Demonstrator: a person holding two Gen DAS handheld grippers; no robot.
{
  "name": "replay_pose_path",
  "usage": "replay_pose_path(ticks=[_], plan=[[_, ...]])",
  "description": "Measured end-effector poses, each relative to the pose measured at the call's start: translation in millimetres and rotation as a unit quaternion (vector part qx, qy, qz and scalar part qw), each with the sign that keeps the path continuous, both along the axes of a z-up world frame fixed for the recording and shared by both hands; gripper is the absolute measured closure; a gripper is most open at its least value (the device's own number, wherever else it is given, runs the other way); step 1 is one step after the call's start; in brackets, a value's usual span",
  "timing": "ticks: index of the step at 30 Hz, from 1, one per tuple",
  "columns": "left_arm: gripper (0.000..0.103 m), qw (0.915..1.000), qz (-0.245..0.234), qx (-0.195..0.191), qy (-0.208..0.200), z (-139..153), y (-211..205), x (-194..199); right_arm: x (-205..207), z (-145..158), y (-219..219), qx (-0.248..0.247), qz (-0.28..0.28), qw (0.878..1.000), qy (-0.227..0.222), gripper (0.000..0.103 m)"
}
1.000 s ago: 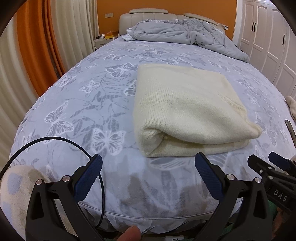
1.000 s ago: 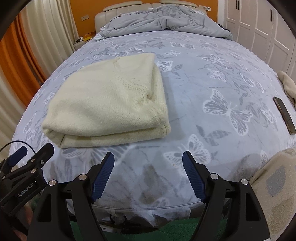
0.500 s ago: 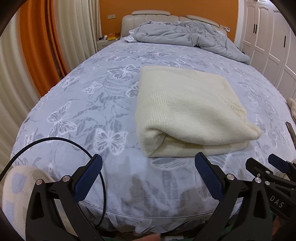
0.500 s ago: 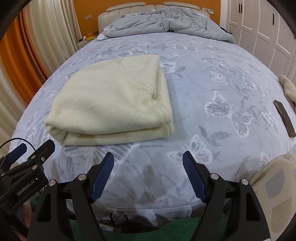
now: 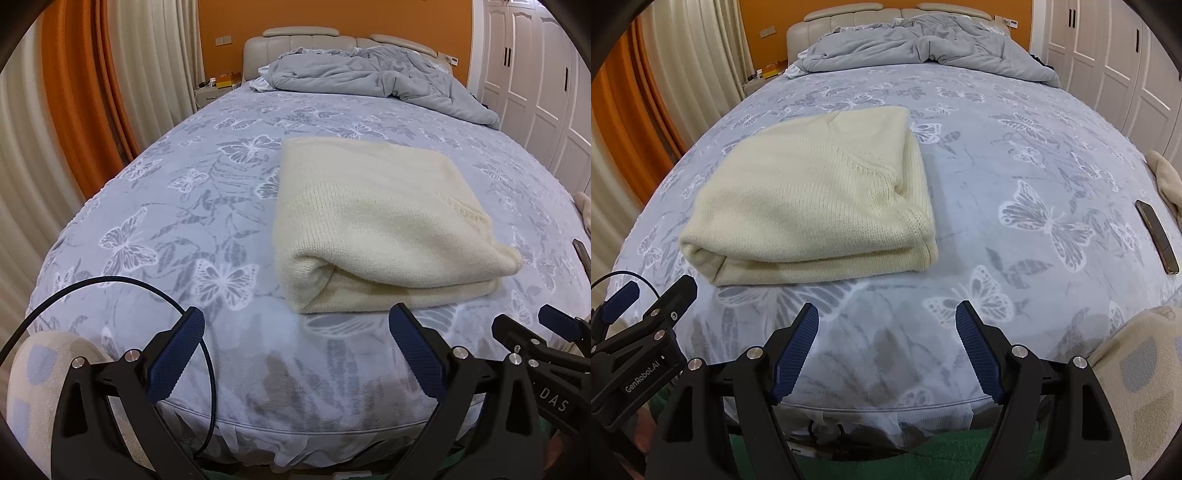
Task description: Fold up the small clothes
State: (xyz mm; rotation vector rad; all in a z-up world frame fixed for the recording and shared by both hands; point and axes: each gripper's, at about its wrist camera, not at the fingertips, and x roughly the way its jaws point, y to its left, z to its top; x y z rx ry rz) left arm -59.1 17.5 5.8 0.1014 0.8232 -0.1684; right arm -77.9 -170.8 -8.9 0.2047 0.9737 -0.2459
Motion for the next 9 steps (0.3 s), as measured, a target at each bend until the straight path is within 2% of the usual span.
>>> replay_pose_path(ticks=[9], plan=[[0.005, 0.9999, -0.011, 0.007, 0.008, -3.1, -4.5, 0.2, 0.0, -0.3, 0.1, -0.002, 0.000, 1.000, 0.001, 0.028]])
